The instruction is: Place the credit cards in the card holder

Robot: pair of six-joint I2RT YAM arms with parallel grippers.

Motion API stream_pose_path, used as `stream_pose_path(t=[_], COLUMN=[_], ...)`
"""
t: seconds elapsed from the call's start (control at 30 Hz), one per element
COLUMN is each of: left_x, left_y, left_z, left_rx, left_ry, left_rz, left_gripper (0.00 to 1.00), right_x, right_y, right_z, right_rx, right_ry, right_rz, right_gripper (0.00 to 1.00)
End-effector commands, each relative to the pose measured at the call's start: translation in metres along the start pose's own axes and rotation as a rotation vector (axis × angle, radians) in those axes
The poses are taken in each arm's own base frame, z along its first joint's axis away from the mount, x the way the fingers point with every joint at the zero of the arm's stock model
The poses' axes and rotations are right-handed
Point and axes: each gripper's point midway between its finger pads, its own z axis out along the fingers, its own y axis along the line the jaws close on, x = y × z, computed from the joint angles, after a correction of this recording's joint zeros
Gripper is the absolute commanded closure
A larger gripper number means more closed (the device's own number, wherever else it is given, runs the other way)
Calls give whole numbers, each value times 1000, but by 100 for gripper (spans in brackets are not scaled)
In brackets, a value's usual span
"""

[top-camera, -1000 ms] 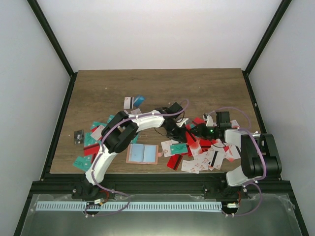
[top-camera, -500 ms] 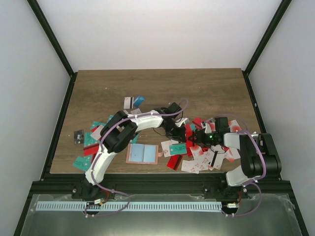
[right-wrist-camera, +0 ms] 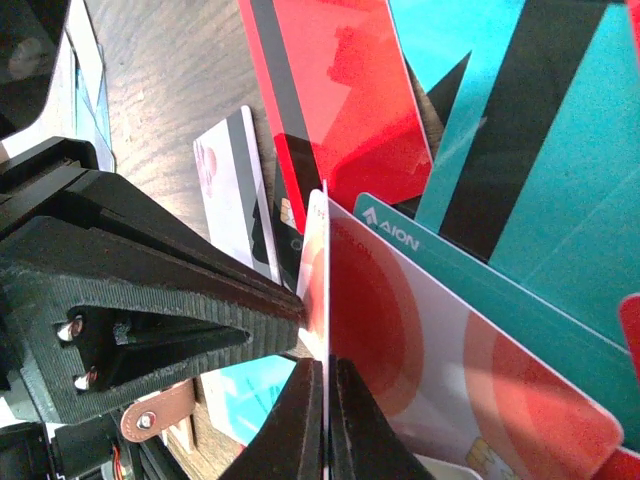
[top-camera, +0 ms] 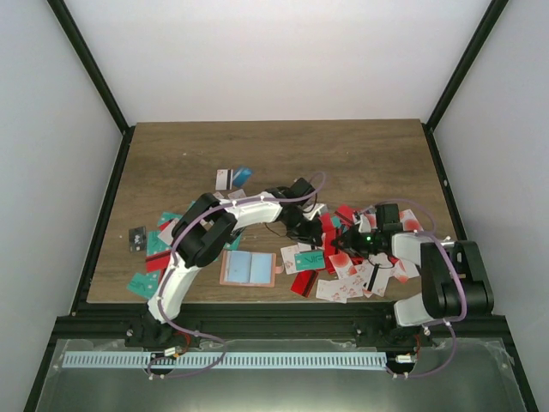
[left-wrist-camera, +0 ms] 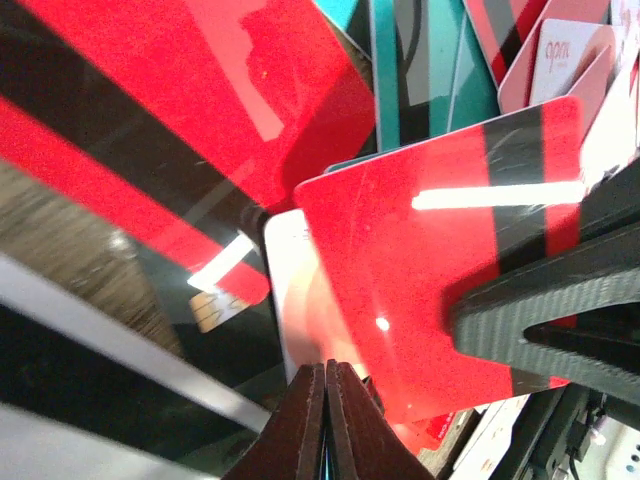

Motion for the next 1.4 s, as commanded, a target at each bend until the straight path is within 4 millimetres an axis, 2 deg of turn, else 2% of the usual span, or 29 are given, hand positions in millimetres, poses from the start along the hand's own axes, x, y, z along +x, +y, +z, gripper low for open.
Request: stream_pose_path(t=[0.0,0.13,0.27,0.47,0.6,0.77,0.83,0.9,1.03,1.1,1.33,1.37], left_x=[-14,-26,-25,-10,0,9,11,15,20,24,36,36], left_y=[-12,-26,-34,-46,-68,-96,-108,-116,-126,-133,-156,-156], left_z=[-33,-66,-102,-148,-172,-193,-202,-210,-221,-226,-242,-242], left_rx=[-21,-9,3,102,175,281,325,363,401,429,551,553], left_ry=[-85,-160,-234,-322,-369,-411,-434,-451,-480,-490,-495,-494], left_rz=[14,17,10,4,76,157,180,191,213,229,279,281], left_gripper=[96,88,77,63,48,40,40,45,71,80,96,96], right_x=[-18,-26,-27,-13,0,19,25,29,38,40,44,43], right_y=[18,45,80,134,166,201,209,216,224,227,236,237], right_z=[-12,-26,-40,-59,-69,-77,-80,-83,-89,-91,-97,-98], right_rx=[1,-58,-172,-363,-467,-566,-594,-614,-650,-660,-692,-693], right_ry=[-51,-76,-75,-62,-38,23,42,50,66,71,87,89], right_rz=[-31,-63,-95,-174,-233,-333,-355,-378,-408,-417,-449,-454], right_gripper=[99,99,99,99,99,99,99,99,99,99,99,94])
